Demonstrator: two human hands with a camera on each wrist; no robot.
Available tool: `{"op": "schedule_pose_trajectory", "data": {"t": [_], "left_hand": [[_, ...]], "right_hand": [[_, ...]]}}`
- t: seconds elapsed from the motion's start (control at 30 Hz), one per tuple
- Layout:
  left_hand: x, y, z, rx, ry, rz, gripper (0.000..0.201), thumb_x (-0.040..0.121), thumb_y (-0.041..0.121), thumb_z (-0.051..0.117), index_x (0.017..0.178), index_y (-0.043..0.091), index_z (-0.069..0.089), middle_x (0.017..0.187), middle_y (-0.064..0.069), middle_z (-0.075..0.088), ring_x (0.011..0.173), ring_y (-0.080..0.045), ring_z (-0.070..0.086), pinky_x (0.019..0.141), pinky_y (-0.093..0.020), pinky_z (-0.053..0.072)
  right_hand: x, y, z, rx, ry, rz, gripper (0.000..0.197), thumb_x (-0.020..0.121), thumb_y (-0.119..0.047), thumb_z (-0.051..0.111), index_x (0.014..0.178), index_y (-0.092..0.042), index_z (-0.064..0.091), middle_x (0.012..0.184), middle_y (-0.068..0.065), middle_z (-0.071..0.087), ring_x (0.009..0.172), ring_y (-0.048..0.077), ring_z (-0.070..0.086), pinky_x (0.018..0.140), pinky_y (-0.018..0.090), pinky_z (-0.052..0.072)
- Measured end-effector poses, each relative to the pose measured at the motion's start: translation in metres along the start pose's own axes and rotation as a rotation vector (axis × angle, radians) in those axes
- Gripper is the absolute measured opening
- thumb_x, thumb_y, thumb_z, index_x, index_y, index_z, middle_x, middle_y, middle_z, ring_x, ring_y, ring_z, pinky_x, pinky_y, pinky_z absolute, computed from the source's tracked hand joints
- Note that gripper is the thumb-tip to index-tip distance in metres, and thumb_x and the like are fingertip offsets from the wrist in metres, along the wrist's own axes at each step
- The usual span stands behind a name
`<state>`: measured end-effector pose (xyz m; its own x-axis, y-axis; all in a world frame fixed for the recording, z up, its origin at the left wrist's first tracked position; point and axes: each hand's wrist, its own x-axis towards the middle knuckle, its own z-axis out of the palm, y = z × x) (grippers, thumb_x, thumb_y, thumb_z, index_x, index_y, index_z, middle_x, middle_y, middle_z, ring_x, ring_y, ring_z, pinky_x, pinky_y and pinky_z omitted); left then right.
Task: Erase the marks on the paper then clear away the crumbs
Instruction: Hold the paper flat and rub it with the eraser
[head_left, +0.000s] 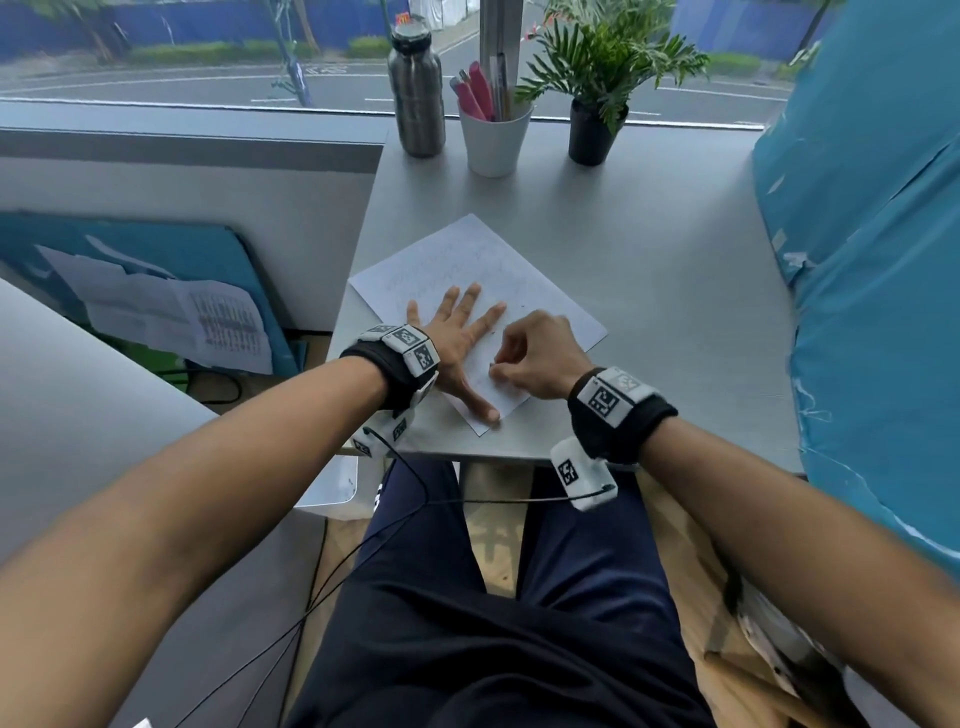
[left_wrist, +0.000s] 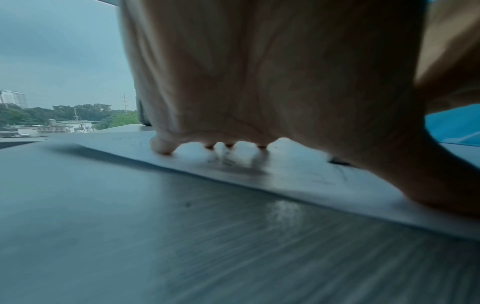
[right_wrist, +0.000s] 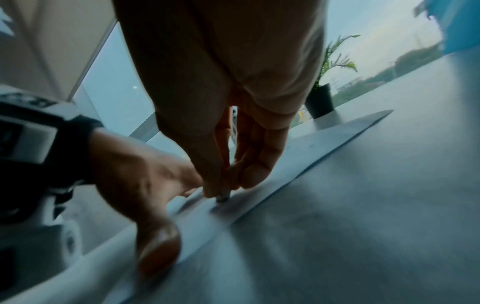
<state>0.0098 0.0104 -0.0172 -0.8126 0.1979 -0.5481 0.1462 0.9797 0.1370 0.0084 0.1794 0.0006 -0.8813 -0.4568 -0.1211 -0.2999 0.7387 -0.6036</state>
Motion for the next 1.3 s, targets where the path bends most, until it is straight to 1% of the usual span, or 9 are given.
{"op": "schedule_pose_trajectory", "data": {"t": [0.23,0.47,0.6,0.7,0.8,0.97,1.07,1.2,1.3], "left_hand": [[-0.002,-0.007,-0.001,0.046,0.030,0.018,0.154,0.041,0.094,0.063,0.150,0.031,-0.025,0.156,0.007,-0.035,0.146,-0.021,-0.027,0.114,-0.064,-0.009],[-0.011,-0.025,-0.012,0.156,0.129,-0.101,0.120,0.073,0.091,0.026,0.156,0.013,-0.007,0.163,-0.004,-0.017,0.150,-0.020,-0.013,0.118,-0.055,-0.011],[-0.026,0.000,-0.011,0.178,0.144,0.239,0.104,0.082,0.082,0.024,0.156,0.016,-0.009,0.162,-0.001,-0.019,0.149,-0.018,-0.016,0.120,-0.048,-0.010],[-0.031,0.022,0.007,0.229,0.068,0.492,0.095,0.087,0.076,0.025,0.156,0.021,-0.010,0.161,0.002,-0.019,0.148,-0.014,-0.018,0.118,-0.041,-0.014],[-0.024,0.023,0.022,0.229,0.025,0.563,0.086,0.092,0.070,0.032,0.157,0.026,-0.006,0.162,0.006,-0.016,0.149,-0.014,-0.014,0.118,-0.041,-0.010],[-0.003,-0.018,0.005,0.110,0.071,0.301,0.082,0.095,0.064,0.035,0.156,0.029,-0.009,0.162,0.004,-0.018,0.150,-0.019,-0.014,0.120,-0.051,-0.003],[0.001,-0.035,-0.007,0.037,0.063,0.138,0.096,0.089,0.068,0.044,0.155,0.026,-0.012,0.162,0.003,-0.020,0.150,-0.020,-0.014,0.120,-0.055,0.001],[-0.006,-0.036,0.001,-0.016,0.040,0.106,0.138,0.059,0.086,0.061,0.153,0.025,-0.019,0.158,0.008,-0.029,0.146,-0.014,-0.024,0.117,-0.050,-0.013],[-0.007,-0.029,0.007,-0.010,0.057,0.052,0.154,0.042,0.096,0.058,0.151,0.027,-0.024,0.156,0.010,-0.034,0.145,-0.015,-0.029,0.115,-0.057,-0.015]], "right_hand": [[0.031,0.042,-0.041,0.063,0.112,0.282,0.007,0.071,-0.012,0.078,0.075,-0.013,0.072,0.075,0.002,0.069,0.077,0.014,0.061,0.069,0.022,0.046],[0.033,0.046,-0.038,0.071,0.100,0.294,0.007,0.072,-0.010,0.077,0.077,-0.011,0.073,0.078,0.001,0.070,0.075,0.010,0.059,0.065,0.018,0.043],[0.035,0.047,-0.040,0.055,0.077,0.293,0.009,0.071,-0.010,0.079,0.079,-0.011,0.074,0.074,-0.001,0.067,0.069,0.008,0.057,0.052,0.010,0.037],[0.035,0.045,-0.041,0.030,0.066,0.287,0.011,0.071,-0.012,0.080,0.081,-0.011,0.075,0.075,0.000,0.067,0.069,0.009,0.057,0.059,0.016,0.042],[0.035,0.043,-0.044,0.022,0.056,0.286,0.011,0.072,-0.012,0.080,0.081,-0.011,0.075,0.073,-0.001,0.067,0.070,0.010,0.057,0.063,0.018,0.042],[0.034,0.042,-0.042,0.032,0.058,0.302,0.008,0.071,-0.010,0.079,0.077,-0.012,0.074,0.064,-0.005,0.062,0.067,0.008,0.055,0.050,0.010,0.037],[0.034,0.042,-0.043,0.032,0.051,0.309,0.009,0.071,-0.010,0.079,0.078,-0.011,0.074,0.067,-0.002,0.064,0.061,0.007,0.056,0.048,0.011,0.038],[0.038,0.034,-0.043,0.010,0.051,0.306,0.010,0.070,-0.010,0.081,0.076,-0.011,0.073,0.081,0.006,0.072,0.079,0.017,0.065,0.069,0.022,0.052],[0.039,0.014,-0.028,0.021,0.039,0.189,0.015,0.069,-0.015,0.083,0.082,-0.011,0.075,0.080,0.002,0.071,0.077,0.013,0.064,0.071,0.020,0.048]]}}
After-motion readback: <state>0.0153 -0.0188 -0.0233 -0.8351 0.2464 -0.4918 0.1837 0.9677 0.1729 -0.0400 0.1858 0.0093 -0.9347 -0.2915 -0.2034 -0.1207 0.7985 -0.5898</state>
